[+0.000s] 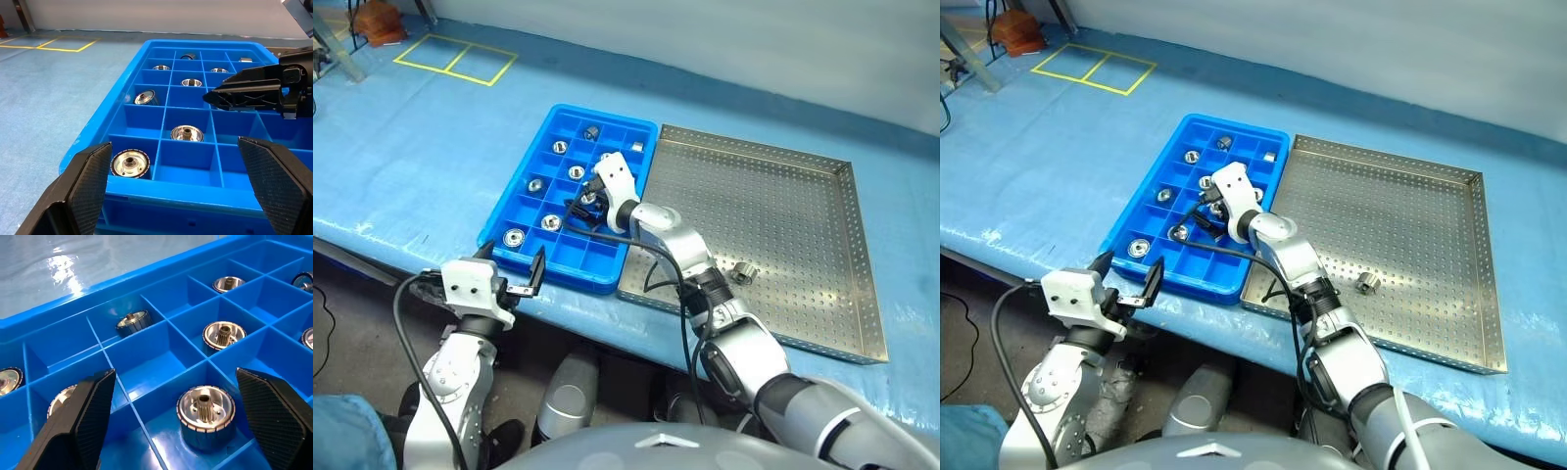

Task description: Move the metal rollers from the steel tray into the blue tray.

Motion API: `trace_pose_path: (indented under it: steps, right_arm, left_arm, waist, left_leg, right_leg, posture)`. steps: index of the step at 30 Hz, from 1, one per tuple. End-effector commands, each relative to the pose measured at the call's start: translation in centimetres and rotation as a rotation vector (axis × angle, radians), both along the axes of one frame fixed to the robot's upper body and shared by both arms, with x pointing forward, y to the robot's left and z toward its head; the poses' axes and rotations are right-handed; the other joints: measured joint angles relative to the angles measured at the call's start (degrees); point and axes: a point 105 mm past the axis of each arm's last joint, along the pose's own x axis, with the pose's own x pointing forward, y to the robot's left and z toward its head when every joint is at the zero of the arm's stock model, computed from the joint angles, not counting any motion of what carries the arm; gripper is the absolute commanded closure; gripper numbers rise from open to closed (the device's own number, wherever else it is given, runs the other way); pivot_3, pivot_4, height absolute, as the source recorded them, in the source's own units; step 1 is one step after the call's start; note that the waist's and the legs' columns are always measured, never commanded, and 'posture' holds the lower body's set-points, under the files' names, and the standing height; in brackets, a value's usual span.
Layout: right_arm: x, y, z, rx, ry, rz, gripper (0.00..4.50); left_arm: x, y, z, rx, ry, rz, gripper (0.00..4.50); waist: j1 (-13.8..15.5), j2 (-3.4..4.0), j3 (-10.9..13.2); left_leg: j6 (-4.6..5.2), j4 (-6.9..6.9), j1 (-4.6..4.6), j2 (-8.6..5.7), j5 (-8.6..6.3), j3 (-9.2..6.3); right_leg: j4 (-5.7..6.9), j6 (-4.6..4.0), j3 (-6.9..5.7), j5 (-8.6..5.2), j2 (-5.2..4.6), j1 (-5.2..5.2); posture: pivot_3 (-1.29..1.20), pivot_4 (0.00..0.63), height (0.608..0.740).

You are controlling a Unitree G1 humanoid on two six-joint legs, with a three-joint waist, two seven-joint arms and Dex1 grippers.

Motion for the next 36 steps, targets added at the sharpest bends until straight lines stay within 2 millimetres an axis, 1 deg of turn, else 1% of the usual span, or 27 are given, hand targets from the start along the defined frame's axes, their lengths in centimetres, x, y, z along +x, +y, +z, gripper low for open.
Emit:
trace_pose_path:
  steps: [1,4,5,6,8,10,12,16,19,21,24,27,30,36]
  right_arm:
    - [-0.3,-1.9,5.2,0.082,-0.133,-0.019,0.51]
    - [-0.8,-5.4,6.9,0.040,-0.182,-0.085,0.51]
    - [-1.0,-7.3,7.0,0.009,-0.179,-0.128,0.51]
    - [-1.4,-9.0,7.0,-0.025,-0.176,-0.165,0.51]
    - [-2.1,-11.1,6.9,-0.076,-0.160,-0.212,0.51]
    - [-3.5,-14.0,5.9,-0.158,-0.104,-0.277,0.51]
    - [-4.9,-15.6,5.1,-0.212,-0.054,-0.304,0.51]
    - [-7.2,-17.6,3.6,-0.243,0.059,-0.356,0.51]
    - [-8.5,-18.0,2.8,-0.227,0.118,-0.378,0.51]
    - [-9.3,-18.0,2.0,-0.207,0.154,-0.399,0.51]
    - [-9.8,-17.4,1.3,-0.155,0.187,-0.416,0.51]
    - [-9.9,-15.9,1.1,-0.092,0.187,-0.409,0.51]
    - [-9.6,-14.8,1.2,-0.044,0.173,-0.405,0.51]
    - [-8.6,-14.0,0.4,0.002,0.169,-0.427,0.51]
  left_arm:
    - [0.4,-0.3,0.8,0.008,-0.035,-0.033,0.00]
    - [0.9,-0.8,0.9,0.002,-0.040,-0.067,0.00]
    - [1.2,-1.1,0.9,-0.002,-0.041,-0.087,0.00]
    - [1.4,-1.3,0.9,-0.002,-0.041,-0.106,0.00]
    - [1.8,-1.7,0.8,-0.002,-0.040,-0.134,0.00]
    - [2.5,-2.4,0.8,-0.005,-0.041,-0.178,0.00]
    - [3.1,-2.9,0.9,-0.008,-0.042,-0.210,0.00]
    - [3.9,-3.9,1.0,-0.011,-0.040,-0.268,0.00]
    - [4.3,-4.6,1.0,-0.011,-0.040,-0.305,0.00]
    - [4.6,-5.2,1.0,-0.009,-0.039,-0.338,0.00]
    - [4.8,-5.8,1.0,0.006,-0.036,-0.382,0.00]
    - [4.8,-6.4,0.8,0.036,-0.029,-0.427,0.00]
    - [4.7,-6.6,0.7,0.041,-0.024,-0.451,0.00]
    - [4.5,-6.9,0.6,0.034,-0.019,-0.466,0.00]
  waist:
    - [-0.09,0.01,0.01]
    - [-0.52,0.02,0.00]
    - [-0.67,0.01,-0.01]
    - [-0.90,0.01,-0.01]
    - [-1.70,0.02,-0.01]
    - [-3.16,0.03,-0.01]
    - [-4.91,0.03,-0.02]
    - [-10.71,0.05,-0.03]
    - [-14.33,0.05,-0.02]
    - [-16.06,0.05,-0.02]
    - [-18.41,0.06,-0.02]
    - [-19.65,0.06,-0.03]
    - [-20.24,0.06,-0.03]
    - [-20.32,0.06,-0.03]
  left_leg:
    - [0.00,0.02,-0.02,0.00,0.00,0.00]
    - [-0.02,0.07,-0.02,-0.01,0.01,0.00]
    - [-0.02,0.08,-0.01,-0.02,0.01,0.01]
    - [-0.02,0.10,-0.02,-0.02,0.01,0.00]
    - [-0.01,0.12,-0.03,-0.05,0.01,0.00]
    - [-0.01,0.14,-0.04,-0.05,0.01,0.02]
    - [0.00,0.15,-0.09,-0.05,0.01,-0.01]
    - [0.04,0.15,-0.06,-0.04,-0.01,-0.01]
    - [0.11,0.14,0.24,-0.03,-0.05,-0.01]
    - [0.15,0.14,0.47,-0.03,-0.07,-0.04]
    - [0.16,0.20,0.54,-0.02,-0.05,-0.06]
    - [0.20,0.30,0.55,-0.03,-0.02,-0.06]
    - [0.20,0.37,0.54,-0.05,-0.01,-0.04]
    - [0.20,0.40,0.51,-0.07,-0.01,-0.05]
  right_leg:
    - [0.00,0.00,0.00,0.00,0.00,-0.01]
    - [-0.01,0.02,0.00,0.01,-0.01,0.01]
    - [-0.04,0.02,0.00,0.01,-0.02,0.04]
    - [-0.06,0.02,0.00,0.01,-0.03,0.06]
    - [-0.09,0.02,0.00,0.01,-0.06,0.10]
    - [-0.10,0.03,0.02,0.01,-0.07,0.09]
    - [-0.08,0.04,0.04,0.02,-0.06,0.07]
    - [-0.02,-0.07,0.09,0.24,-0.04,0.10]
    - [-0.02,-0.01,0.12,0.20,-0.03,0.41]
    - [-0.02,0.12,0.11,0.06,-0.02,0.65]
    - [0.00,0.12,0.11,0.05,0.01,0.73]
    - [0.05,0.16,0.16,0.08,0.01,0.76]
    - [0.06,0.20,0.21,0.10,0.00,0.77]
    - [0.03,0.22,0.22,0.12,-0.01,0.78]
  posture:
    - [0.38,0.150,0.740]
    - [0.33,0.150,0.740]
    - [0.30,0.150,0.740]
    - [0.29,0.150,0.740]
    - [0.24,0.150,0.740]
    - [0.19,0.150,0.740]
    - [0.15,0.150,0.740]
    - [0.10,0.150,0.740]
    - [0.07,0.150,0.740]
    - [0.04,0.150,0.740]
    - [0.03,0.150,0.740]
    - [0.02,0.150,0.740]
    - [0.01,0.150,0.740]
    - [0.02,0.150,0.740]
